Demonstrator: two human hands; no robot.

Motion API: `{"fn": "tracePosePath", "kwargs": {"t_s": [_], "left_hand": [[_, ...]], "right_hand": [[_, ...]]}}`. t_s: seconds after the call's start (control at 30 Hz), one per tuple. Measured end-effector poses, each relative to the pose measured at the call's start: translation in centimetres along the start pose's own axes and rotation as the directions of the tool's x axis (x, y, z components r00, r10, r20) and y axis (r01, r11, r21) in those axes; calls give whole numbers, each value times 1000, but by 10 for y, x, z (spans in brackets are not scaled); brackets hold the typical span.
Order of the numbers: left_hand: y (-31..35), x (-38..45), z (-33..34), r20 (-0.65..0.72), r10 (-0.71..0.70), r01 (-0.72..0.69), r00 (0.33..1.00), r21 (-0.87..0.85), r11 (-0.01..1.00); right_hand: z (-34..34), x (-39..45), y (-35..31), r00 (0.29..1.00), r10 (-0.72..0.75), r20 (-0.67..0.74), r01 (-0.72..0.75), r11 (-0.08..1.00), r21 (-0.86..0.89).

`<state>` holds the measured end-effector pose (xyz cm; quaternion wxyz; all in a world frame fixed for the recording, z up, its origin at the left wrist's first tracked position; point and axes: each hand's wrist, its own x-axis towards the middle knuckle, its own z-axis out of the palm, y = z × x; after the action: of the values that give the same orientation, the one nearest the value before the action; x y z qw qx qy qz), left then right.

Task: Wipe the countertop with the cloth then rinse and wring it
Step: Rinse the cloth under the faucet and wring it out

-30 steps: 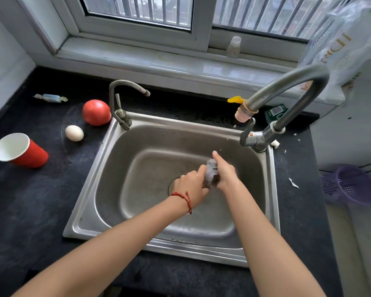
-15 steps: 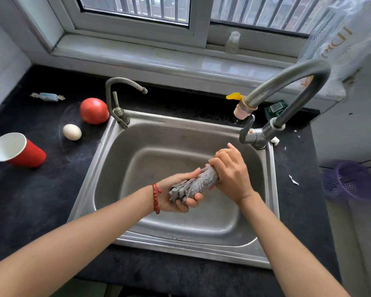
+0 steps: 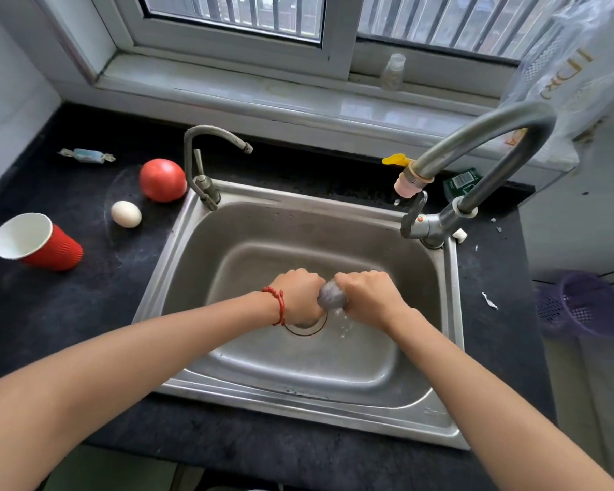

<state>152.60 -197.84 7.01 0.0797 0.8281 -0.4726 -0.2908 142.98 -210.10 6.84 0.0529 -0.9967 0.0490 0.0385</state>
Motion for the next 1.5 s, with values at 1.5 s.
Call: {"fn": "tracePosePath", "kwargs": {"t_s": [1.5], "left_hand": [[0,-57,-26,490,617,655,616,-753,-56]], "right_hand": [[-52,-25,-17,683,-347,-643,314,934,-170]]}}
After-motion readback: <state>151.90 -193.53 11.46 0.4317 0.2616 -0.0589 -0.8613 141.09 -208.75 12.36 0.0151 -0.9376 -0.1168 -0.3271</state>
